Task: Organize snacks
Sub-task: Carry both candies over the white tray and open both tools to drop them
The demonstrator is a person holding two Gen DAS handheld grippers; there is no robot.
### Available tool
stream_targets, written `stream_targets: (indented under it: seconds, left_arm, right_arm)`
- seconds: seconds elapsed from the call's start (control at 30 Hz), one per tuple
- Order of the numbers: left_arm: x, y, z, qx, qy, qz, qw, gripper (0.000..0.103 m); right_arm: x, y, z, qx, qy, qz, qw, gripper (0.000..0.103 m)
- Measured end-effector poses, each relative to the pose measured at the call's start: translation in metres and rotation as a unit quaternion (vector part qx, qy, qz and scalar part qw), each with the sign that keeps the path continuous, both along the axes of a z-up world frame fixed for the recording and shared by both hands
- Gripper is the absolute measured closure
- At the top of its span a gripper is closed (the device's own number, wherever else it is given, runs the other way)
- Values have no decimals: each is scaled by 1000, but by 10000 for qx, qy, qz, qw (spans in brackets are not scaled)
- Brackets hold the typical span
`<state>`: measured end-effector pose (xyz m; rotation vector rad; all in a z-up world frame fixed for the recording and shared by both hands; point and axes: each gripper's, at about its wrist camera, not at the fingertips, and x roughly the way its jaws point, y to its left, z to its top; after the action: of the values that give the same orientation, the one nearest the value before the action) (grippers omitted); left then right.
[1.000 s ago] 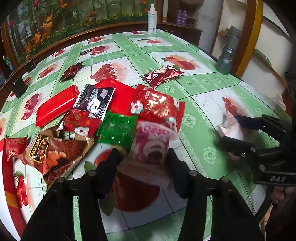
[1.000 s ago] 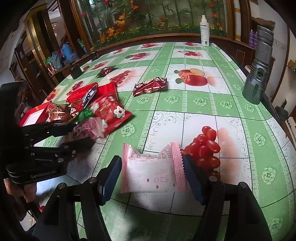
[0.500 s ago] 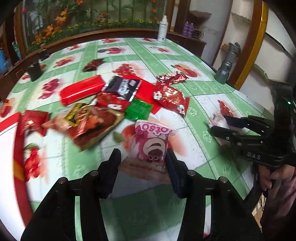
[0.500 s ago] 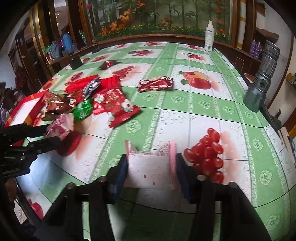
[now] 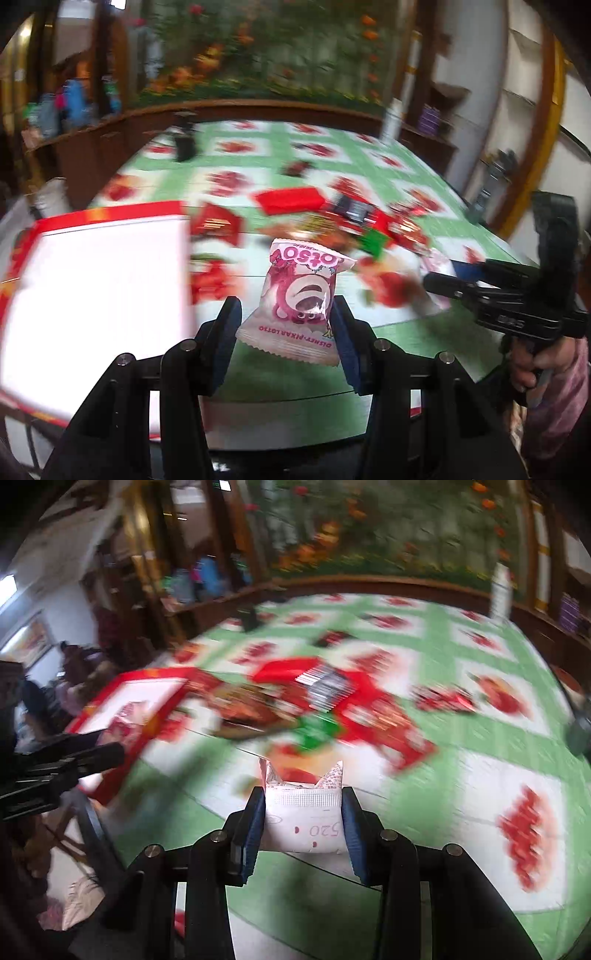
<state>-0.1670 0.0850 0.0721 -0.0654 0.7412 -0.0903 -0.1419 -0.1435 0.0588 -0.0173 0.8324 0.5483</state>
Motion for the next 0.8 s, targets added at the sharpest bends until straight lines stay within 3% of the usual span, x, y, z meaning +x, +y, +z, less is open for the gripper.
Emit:
stream_targets:
  seconds: [0.23, 0.4, 0.67, 0.8]
  left_arm:
    - [-22, 65, 6, 418, -338, 990, 9936, 55]
    - [-25, 98, -5, 558, -202, 1423, 9880, 55]
    - [-29, 125, -22, 529, -23, 1770, 9828, 54]
    - [-31, 130, -26, 567, 46, 1861, 9809, 53]
  right_arm:
    - [6, 102, 7, 194, 21, 855, 9961, 62]
    - [8, 173, 6, 553, 161, 1324, 9895, 62]
    - [9, 241, 1, 919, 326, 1777, 9792, 60]
    - [11, 248, -5, 1032, 534, 1863, 9756, 53]
